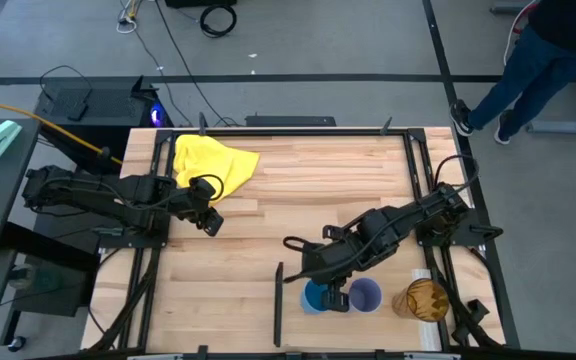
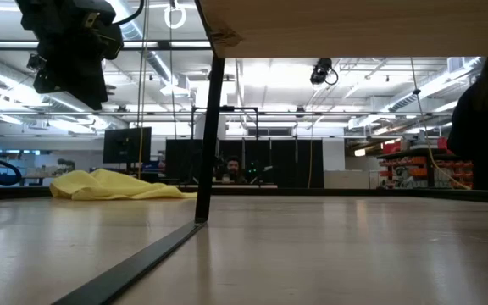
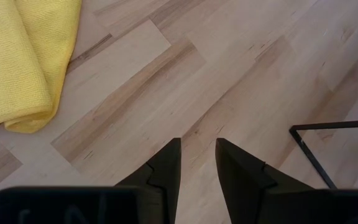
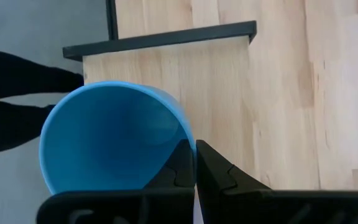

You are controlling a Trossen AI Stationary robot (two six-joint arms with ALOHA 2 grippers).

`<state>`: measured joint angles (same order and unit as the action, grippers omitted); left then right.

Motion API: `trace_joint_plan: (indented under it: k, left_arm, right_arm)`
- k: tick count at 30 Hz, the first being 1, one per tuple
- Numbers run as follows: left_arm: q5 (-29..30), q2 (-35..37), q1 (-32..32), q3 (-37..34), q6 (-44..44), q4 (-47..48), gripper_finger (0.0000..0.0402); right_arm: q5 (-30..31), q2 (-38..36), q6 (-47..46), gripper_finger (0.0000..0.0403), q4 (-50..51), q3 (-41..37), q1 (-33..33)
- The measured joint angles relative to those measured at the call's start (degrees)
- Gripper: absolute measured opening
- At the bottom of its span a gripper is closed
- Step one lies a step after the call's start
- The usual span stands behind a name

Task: Stack small to large cups/mugs on shelf
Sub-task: Put the blue cup on the shelf

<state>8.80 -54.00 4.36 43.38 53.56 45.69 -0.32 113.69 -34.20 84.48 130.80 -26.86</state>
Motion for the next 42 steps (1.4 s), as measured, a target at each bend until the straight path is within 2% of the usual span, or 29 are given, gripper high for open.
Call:
trace_joint_plan:
  k: [15,42]
  left_arm:
    - [0.0,0.0,0.0,0.0,-0.1,0.0,0.0107]
    - [0.0,0.0,0.0,0.0,0.1,0.0,0.0107]
  right_arm:
    - [3.2,0.1,1.0,0.0002,-0.1,-0.1,0.2]
    - [3.8,1.2,1.4,0.0002,1.6,0.0,-0.4]
